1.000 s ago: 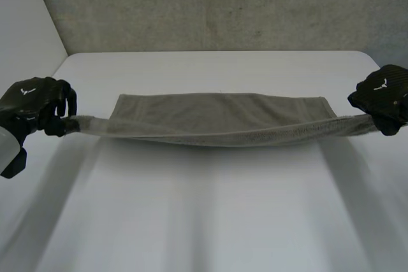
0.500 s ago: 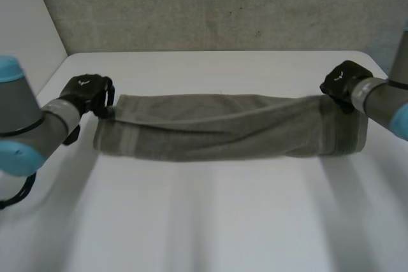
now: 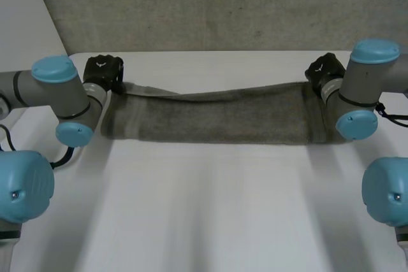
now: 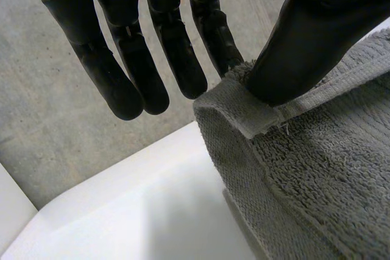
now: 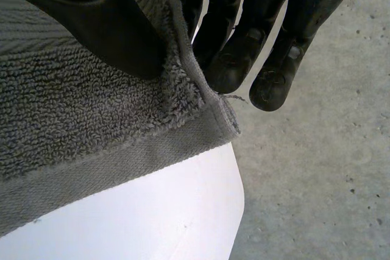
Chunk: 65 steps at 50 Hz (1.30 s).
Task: Fold the towel.
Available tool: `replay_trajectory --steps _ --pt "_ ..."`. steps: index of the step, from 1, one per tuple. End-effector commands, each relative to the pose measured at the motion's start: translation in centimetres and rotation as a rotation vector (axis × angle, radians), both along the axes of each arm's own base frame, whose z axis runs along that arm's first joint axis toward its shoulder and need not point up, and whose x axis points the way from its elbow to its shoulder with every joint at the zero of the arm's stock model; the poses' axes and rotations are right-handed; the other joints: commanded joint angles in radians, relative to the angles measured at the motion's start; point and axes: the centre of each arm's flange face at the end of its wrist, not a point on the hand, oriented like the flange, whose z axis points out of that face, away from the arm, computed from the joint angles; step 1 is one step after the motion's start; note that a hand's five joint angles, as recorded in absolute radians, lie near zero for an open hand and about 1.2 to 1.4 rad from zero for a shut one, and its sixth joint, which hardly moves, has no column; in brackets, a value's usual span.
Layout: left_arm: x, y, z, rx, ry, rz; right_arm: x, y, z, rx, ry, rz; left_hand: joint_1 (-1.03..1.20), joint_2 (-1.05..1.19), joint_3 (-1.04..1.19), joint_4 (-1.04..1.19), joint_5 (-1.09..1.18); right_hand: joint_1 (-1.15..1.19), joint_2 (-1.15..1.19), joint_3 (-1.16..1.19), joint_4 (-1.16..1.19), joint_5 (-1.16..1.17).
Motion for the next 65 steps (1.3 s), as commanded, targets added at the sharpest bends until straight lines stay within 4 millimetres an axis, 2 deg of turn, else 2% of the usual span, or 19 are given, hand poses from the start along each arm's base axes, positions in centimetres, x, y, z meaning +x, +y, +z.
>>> replay_trajectory --steps 1,2,3,4,5,12,14,15,17,18,20,26,31,33,39,47,56,64,65 --pt "-0.1 0.3 -0.7 0.02 -0.005 -0.003 0.1 -0.2 -1.7 0.016 0.005 0.003 0.009 -0.013 -0.035 -0.01 -0.021 -0.285 -0.3 -0.31 -0.301 -0.311" --pt "-0.1 0.3 -0.7 0.02 -0.005 -0.003 0.1 -0.2 -1.7 0.016 0.005 0.003 0.009 -0.014 -0.036 -0.01 -0.022 -0.289 -0.304 -0.314 -0.305 -0.314" --pt "-0.2 0.4 -0.6 0.023 -0.006 -0.006 0.1 -0.2 -2.1 0.019 0.005 0.003 -0.59 -0.612 -0.634 -0.609 -0.621 -0.92 -0.935 -0.944 -0.935 -0.945" --pt "-0.2 0.4 -0.6 0.023 -0.006 -0.006 0.1 -0.2 -2.1 0.019 0.005 0.003 -0.596 -0.618 -0.64 -0.615 -0.627 -0.926 -0.941 -0.951 -0.942 -0.951" --pt "-0.4 0.6 -0.6 0.032 -0.008 -0.008 0.1 -0.3 -2.2 0.016 0.005 0.0 -1.102 -1.124 -1.146 -1.121 -1.132 -1.145 -1.16 -1.169 -1.161 -1.17" --pt "-0.7 1.4 0.6 0.037 -0.012 0.03 0.0 -1.0 0.1 -0.076 -0.033 -0.044 -1.154 -1.176 -1.198 -1.173 -1.184 -1.145 -1.16 -1.169 -1.161 -1.17" --pt "-0.3 1.8 1.9 0.034 -0.011 0.056 0.2 -1.0 2.9 -0.131 -0.099 -0.056 -1.154 -1.176 -1.198 -1.173 -1.184 -1.145 -1.16 -1.169 -1.161 -1.17" --pt "-0.3 1.8 1.9 0.034 -0.011 0.056 0.2 -1.0 3.0 -0.131 -0.099 -0.056 -1.154 -1.176 -1.198 -1.173 -1.184 -1.145 -1.16 -1.169 -1.161 -1.17" --pt "0.0 2.6 3.2 0.036 -0.009 0.067 0.1 -0.8 5.7 -0.155 -0.225 -0.061 -1.154 -1.176 -1.198 -1.173 -1.184 -1.145 -1.16 -1.169 -1.161 -1.17" --pt "0.0 2.6 3.2 0.036 -0.009 0.067 0.1 -0.8 5.7 -0.155 -0.225 -0.061 -1.154 -1.176 -1.198 -1.173 -1.184 -1.145 -1.16 -1.169 -1.161 -1.17" --pt "0.4 3.7 4.1 0.051 -0.012 0.067 -0.3 -0.4 7.9 -0.15 -0.316 -0.066 -1.151 -1.173 -1.195 -1.17 -1.182 -1.145 -1.16 -1.169 -1.161 -1.17" --pt "1.1 5.8 4.9 0.082 -0.018 0.071 -0.9 1.3 8.7 -0.035 -0.313 -0.083 -1.142 -1.165 -1.186 -1.161 -1.173 -1.145 -1.16 -1.169 -1.161 -1.17" --pt "1.9 8.6 5.0 0.113 -0.026 0.07 -1.3 3.9 7.1 0.201 -0.262 -0.086 -1.136 -1.159 -1.181 -1.155 -1.167 -1.145 -1.16 -1.169 -1.161 -1.17" --pt "2.3 10.3 5.2 0.11 -0.025 0.065 -1.6 5.4 5.5 0.351 -0.266 -0.109 -1.136 -1.159 -1.181 -1.155 -1.167 -1.145 -1.16 -1.169 -1.161 -1.17" --pt "3.2 13.4 5.3 0.094 -0.019 0.065 -3.2 7.2 2.8 0.543 -0.31 -0.157 -1.145 -1.167 -1.189 -1.164 -1.176 -1.145 -1.16 -1.169 -1.161 -1.17" --pt "4.0 16.4 4.8 0.097 0.012 0.051 -4.6 8.2 0.4 0.529 -0.331 -0.157 -1.151 -1.173 -1.195 -1.17 -1.182 -1.145 -1.16 -1.169 -1.161 -1.17" --pt "4.0 17.4 4.9 0.085 0.096 0.026 -5.9 8.0 -1.7 0.431 -0.335 -0.16 -1.148 -1.17 -1.192 -1.167 -1.179 -1.07 -1.085 -1.095 -1.086 -1.095" --pt "4.1 17.4 4.9 0.086 0.102 0.028 -6.2 7.7 -2.7 0.368 -0.338 -0.156 -1.148 -1.17 -1.192 -1.167 -1.179 -0.512 -0.527 -0.537 -0.528 -0.538" --pt "4.1 17.4 4.9 0.088 0.103 0.028 -6.4 7.6 -2.8 0.357 -0.34 -0.164 -1.148 -1.17 -1.192 -1.167 -1.179 -0.259 -0.274 -0.284 -0.275 -0.285"
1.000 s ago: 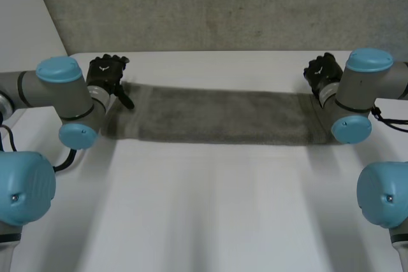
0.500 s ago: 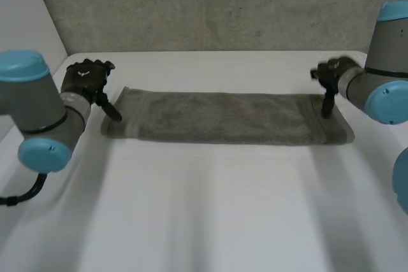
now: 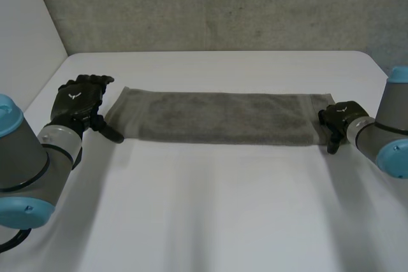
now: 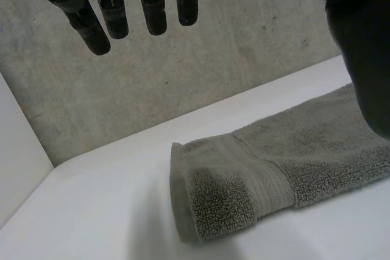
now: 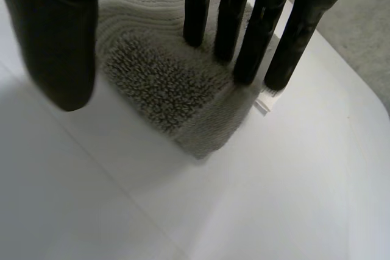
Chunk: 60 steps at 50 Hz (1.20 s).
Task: Fold the towel.
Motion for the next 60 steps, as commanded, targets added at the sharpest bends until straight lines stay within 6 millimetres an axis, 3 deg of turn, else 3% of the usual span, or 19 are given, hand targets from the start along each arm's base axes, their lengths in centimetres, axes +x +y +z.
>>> replay_trajectory --steps 1,5,10,16,18,19,21,24,26,29,34,35,37,38,40,45,47,52,60 --pt "0.0 0.0 -0.1 0.005 -0.001 0.003 -0.7 -0.6 -0.4 -0.05 0.002 -0.029 -0.055 -0.053 -0.043 -0.057 -0.056 0.733 0.729 0.746 0.748 0.739" --pt "0.1 -0.1 -0.1 0.003 0.0 0.004 -2.4 -1.4 0.5 -0.101 0.019 -0.107 -0.055 -0.053 -0.043 -0.057 -0.056 0.767 0.763 0.78 0.782 0.774" --pt "0.2 -0.2 0.0 0.0 0.0 0.009 -5.6 -3.4 5.1 -0.333 0.11 -0.324 -0.055 -0.053 -0.043 -0.057 -0.056 0.767 0.763 0.78 0.782 0.774" --pt "0.1 -0.2 0.1 -0.001 0.002 0.007 -4.8 -4.0 8.7 -0.509 0.264 -0.312 -0.055 -0.053 -0.043 -0.057 -0.056 0.767 0.763 0.78 0.782 0.774" --pt "0.1 -0.2 0.1 -0.001 0.002 0.007 0.3 -2.8 10.9 -0.642 0.281 -0.182 -0.055 -0.053 -0.043 -0.057 -0.056 0.767 0.763 0.78 0.782 0.774" --pt "0.1 -0.2 0.1 -0.001 0.002 0.007 0.3 -2.8 10.9 -0.643 0.281 -0.181 -0.055 -0.053 -0.043 -0.057 -0.056 0.767 0.763 0.78 0.782 0.774" --pt "0.1 -0.1 0.0 0.001 0.002 0.007 8.1 0.6 11.8 -0.741 0.224 0.029 -0.055 -0.053 -0.043 -0.057 -0.056 0.767 0.763 0.78 0.782 0.774" --pt "0.1 -0.1 0.0 0.001 0.002 0.007 11.6 2.7 11.2 -0.751 0.195 0.136 -0.055 -0.053 -0.043 -0.057 -0.056 0.767 0.763 0.78 0.782 0.774" --pt "0.3 -0.1 -0.1 0.006 0.0 0.012 16.9 7.0 8.8 -0.732 0.16 0.345 -0.055 -0.053 -0.043 -0.057 -0.056 0.767 0.763 0.78 0.782 0.774" --pt "0.5 -0.1 -0.3 0.011 -0.001 0.017 20.6 11.0 6.0 -0.704 0.152 0.536 -0.055 -0.053 -0.043 -0.057 -0.056 0.767 0.763 0.78 0.782 0.774" --pt "0.7 -0.3 -0.3 0.011 -0.002 0.024 23.4 14.4 0.9 -0.656 0.23 0.711 -0.055 -0.053 -0.043 -0.057 -0.056 0.767 0.763 0.78 0.782 0.774" --pt "0.7 -0.3 -0.3 0.011 -0.002 0.024 23.4 14.4 0.9 -0.656 0.231 0.711 -0.055 -0.053 -0.043 -0.057 -0.056 0.767 0.763 0.78 0.782 0.774" --pt "0.9 -0.5 -0.2 0.009 -0.002 0.03 23.6 14.6 -0.7 -0.634 0.287 0.745 -0.055 -0.053 -0.044 -0.057 -0.056 0.039 0.035 0.052 0.054 0.046" --pt "0.9 -0.5 -0.2 0.009 -0.002 0.03 23.6 14.6 -0.7 -0.634 0.287 0.745 -0.055 -0.053 -0.043 -0.057 -0.056 0.034 0.03 0.047 0.05 0.041" --pt "1.0 -0.6 -0.3 0.009 -0.002 0.033 23.4 14.3 -0.7 -0.63 0.294 0.735 -0.055 -0.053 -0.043 -0.057 -0.056 -0.454 -0.459 -0.442 -0.439 -0.448" --pt "1.1 -0.6 -0.4 0.012 -0.002 0.036 22.8 13.2 0.7 -0.633 0.269 0.684 -0.058 -0.056 -0.046 -0.06 -0.059 -0.454 -0.459 -0.442 -0.439 -0.448" --pt "1.1 -0.6 -0.4 0.012 -0.002 0.036 20.7 11.2 3.9 -0.62 0.198 0.553 -0.058 -0.056 -0.046 -0.06 -0.059 -0.454 -0.459 -0.442 -0.439 -0.448" --pt "1.1 -0.6 -0.4 0.012 -0.002 0.036 16.6 9.5 6.3 -0.542 0.077 0.374 -0.058 -0.056 -0.046 -0.06 -0.059 -0.454 -0.459 -0.442 -0.439 -0.448" --pt "1.1 -0.5 -0.4 0.014 -0.003 0.035 11.0 10.2 3.4 -0.28 0.127 0.277 -0.055 -0.053 -0.044 -0.057 -0.056 -0.454 -0.459 -0.442 -0.439 -0.448"
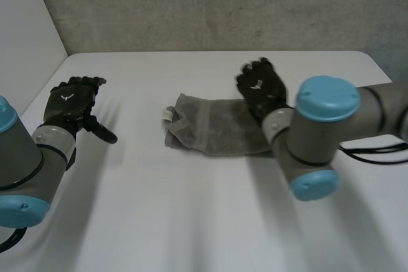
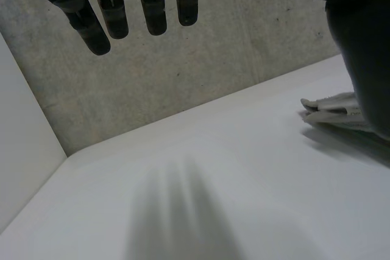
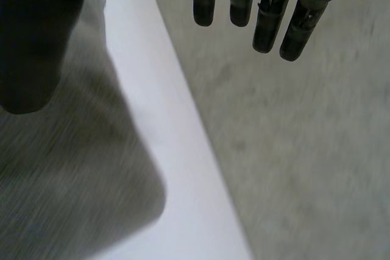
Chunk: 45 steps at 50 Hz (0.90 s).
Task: Fold the towel.
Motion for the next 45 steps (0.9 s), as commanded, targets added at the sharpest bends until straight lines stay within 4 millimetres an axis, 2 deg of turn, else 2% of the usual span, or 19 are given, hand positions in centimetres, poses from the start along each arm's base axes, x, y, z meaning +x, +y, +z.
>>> replay_trajectory --steps 1,5,7,8,10,11,12,21,23,27,28,29,30,31,33,36,38,41,45 --pt "0.0 0.1 -0.1 0.002 0.0 -0.002 -5.0 0.9 -3.3 0.237 0.084 -0.11 -0.054 -0.053 -0.043 -0.057 -0.056 -0.052 -0.064 -0.058 -0.07 -0.058" --pt "-0.1 0.2 -0.1 0.005 -0.001 -0.005 -6.1 1.0 -4.5 0.296 0.114 -0.141 -0.057 -0.056 -0.046 -0.06 -0.059 0.073 0.061 0.067 0.055 0.067" --pt "-0.3 0.3 -0.2 0.008 -0.002 -0.011 -6.6 0.4 -5.2 0.31 0.125 -0.166 -0.054 -0.053 -0.043 -0.057 -0.056 0.431 0.42 0.426 0.413 0.426" --pt "-0.3 0.3 -0.2 0.008 -0.002 -0.011 -6.6 0.4 -5.2 0.31 0.125 -0.166 -0.054 -0.053 -0.043 -0.057 -0.056 0.434 0.422 0.428 0.416 0.428" --pt "-0.5 0.5 -0.2 0.008 -0.002 -0.016 -6.7 -0.3 -4.7 0.278 0.122 -0.196 -0.057 -0.056 -0.046 -0.06 -0.059 0.922 0.91 0.916 0.904 0.916" --pt "-0.5 0.5 -0.2 0.008 -0.002 -0.016 -6.7 -0.3 -4.7 0.278 0.122 -0.196 -0.057 -0.056 -0.046 -0.06 -0.059 0.924 0.913 0.918 0.906 0.918" --pt "-0.5 0.5 -0.3 0.01 -0.001 -0.017 -6.6 -0.8 -3.8 0.243 0.106 -0.215 -0.057 -0.056 -0.046 -0.06 -0.059 1.167 1.156 1.162 1.149 1.162" --pt "-0.5 0.5 -0.2 0.009 0.001 -0.017 -4.8 -2.6 1.1 0.062 0.008 -0.224 -0.057 -0.056 -0.046 -0.06 -0.059 1.17 1.158 1.164 1.152 1.164" --pt "-0.4 0.5 -0.2 0.007 0.001 -0.014 -2.2 -1.2 2.6 0.009 -0.005 -0.15 -0.057 -0.056 -0.046 -0.06 -0.059 1.17 1.158 1.164 1.152 1.164" --pt "-0.4 0.5 -0.1 0.006 0.002 -0.014 0.2 0.3 3.5 -0.029 -0.004 -0.08 -0.057 -0.056 -0.046 -0.06 -0.059 1.17 1.158 1.164 1.152 1.164" --pt "-0.4 0.5 -0.2 0.007 0.001 -0.014 0.9 0.7 3.2 -0.028 0.01 -0.064 -0.057 -0.056 -0.046 -0.06 -0.059 1.057 1.046 1.052 1.039 1.052" --pt "-0.4 0.5 -0.2 0.007 0.001 -0.014 1.1 0.8 2.6 -0.016 0.019 -0.065 -0.057 -0.056 -0.046 -0.06 -0.059 0.524 0.513 0.519 0.506 0.519" --pt "-0.4 0.5 -0.2 0.007 0.001 -0.014 1.1 0.8 2.6 -0.016 0.019 -0.065 -0.057 -0.056 -0.046 -0.06 -0.059 0.519 0.508 0.513 0.501 0.513" --pt "-0.4 0.5 -0.3 0.01 0.001 -0.012 0.9 0.8 2.2 0.004 0.021 -0.072 -0.057 -0.056 -0.046 -0.06 -0.059 0.138 0.127 0.133 0.12 0.133" --pt "-0.4 0.5 -0.3 0.01 0.001 -0.012 0.6 1.1 1.6 0.032 0.028 -0.078 -0.057 -0.056 -0.046 -0.06 -0.059 0.059 0.047 0.053 0.041 0.053" --pt "-0.3 0.6 -0.4 0.016 0.0 -0.011 -0.8 1.7 -0.2 0.128 0.01 -0.093 -0.057 -0.056 -0.046 -0.06 -0.059 0.032 0.02 0.026 0.014 0.026" --pt "-0.1 0.5 -0.4 0.016 -0.002 -0.006 -3.9 0.3 -1.7 0.226 -0.067 -0.175 -0.057 -0.056 -0.046 -0.06 -0.059 0.037 0.026 0.032 0.019 0.032" --pt "-0.2 0.4 -0.3 0.011 -0.001 -0.008 -6.2 -0.4 -2.5 0.32 -0.16 -0.2 -0.057 -0.056 -0.046 -0.06 -0.059 0.055 0.043 0.049 0.037 0.049" --pt "-0.4 0.5 -0.5 0.014 -0.002 -0.015 -7.4 -0.5 -3.1 0.415 -0.25 -0.154 -0.057 -0.056 -0.046 -0.06 -0.059 0.111 0.099 0.105 0.093 0.105"
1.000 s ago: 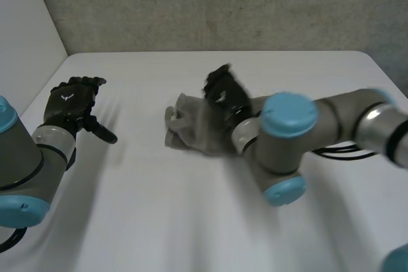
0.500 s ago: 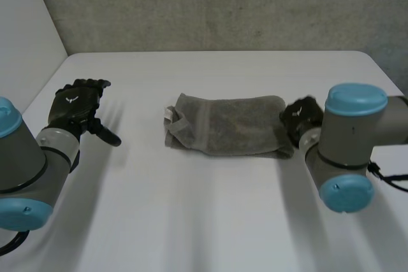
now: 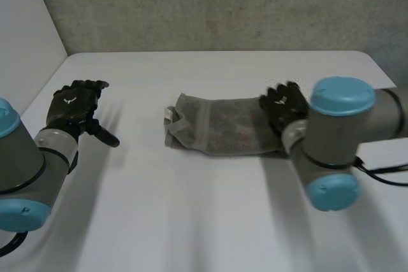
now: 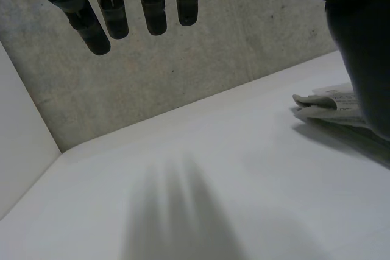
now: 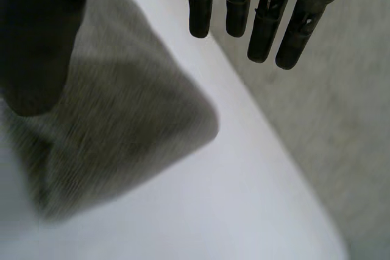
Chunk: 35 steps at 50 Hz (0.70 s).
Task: Fold the towel.
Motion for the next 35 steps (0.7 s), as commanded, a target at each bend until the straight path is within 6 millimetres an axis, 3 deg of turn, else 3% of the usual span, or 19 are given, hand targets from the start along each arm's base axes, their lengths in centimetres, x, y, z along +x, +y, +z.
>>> replay_trajectory --steps 1,11,13,14,15,16,17,27,32,34,35 --pt "-0.2 0.1 -0.1 0.0 -0.001 -0.007 -3.6 -0.8 -1.6 0.169 -0.185 -0.014 -0.057 -0.056 -0.046 -0.06 -0.059 0.01 0.016 0.021 0.026 0.053" --pt "-0.3 0.2 -0.3 0.0 -0.001 -0.01 -4.4 -1.7 -3.7 0.221 -0.205 -0.028 -0.057 -0.056 -0.046 -0.06 -0.059 0.263 0.269 0.273 0.278 0.305" --pt "-0.3 0.2 -0.2 -0.003 0.0 -0.01 -4.7 -2.3 -3.8 0.205 -0.214 -0.039 -0.057 -0.056 -0.046 -0.06 -0.059 0.593 0.599 0.603 0.608 0.635" --pt "-0.3 0.2 -0.2 -0.004 0.0 -0.01 -4.7 -2.3 -3.8 0.205 -0.214 -0.039 -0.057 -0.056 -0.046 -0.06 -0.059 0.595 0.601 0.605 0.61 0.637" --pt "-0.3 0.2 -0.2 -0.004 0.0 -0.01 -4.7 -2.5 -3.8 0.197 -0.215 -0.042 -0.057 -0.056 -0.046 -0.06 -0.059 0.807 0.813 0.817 0.822 0.849" --pt "-0.3 0.2 -0.2 -0.004 0.0 -0.01 -4.7 -2.5 -3.8 0.197 -0.215 -0.042 -0.057 -0.056 -0.046 -0.06 -0.059 0.809 0.815 0.819 0.824 0.851" --pt "-0.3 0.2 -0.2 -0.004 0.0 -0.01 -4.9 -2.7 -3.8 0.188 -0.214 -0.05 -0.057 -0.056 -0.046 -0.06 -0.059 1.067 1.073 1.077 1.082 1.109" --pt "-0.2 0.2 -0.3 -0.003 0.0 -0.007 -6.9 -4.3 -2.8 0.153 -0.211 -0.11 -0.057 -0.056 -0.046 -0.06 -0.059 1.069 1.075 1.08 1.085 1.112" --pt "-0.2 0.2 -0.3 -0.003 0.0 -0.007 -7.8 -5.1 -0.9 0.082 -0.186 -0.135 -0.057 -0.056 -0.046 -0.06 -0.059 1.069 1.075 1.08 1.085 1.112" --pt "-0.2 0.2 -0.2 -0.006 0.001 -0.007 -7.9 -5.6 1.7 -0.013 -0.148 -0.139 -0.057 -0.056 -0.046 -0.06 -0.059 1.069 1.075 1.08 1.085 1.112" --pt "-0.2 0.2 -0.2 -0.006 0.001 -0.007 -7.9 -5.6 1.7 -0.013 -0.148 -0.139 -0.057 -0.056 -0.046 -0.06 -0.059 1.069 1.075 1.08 1.085 1.112"
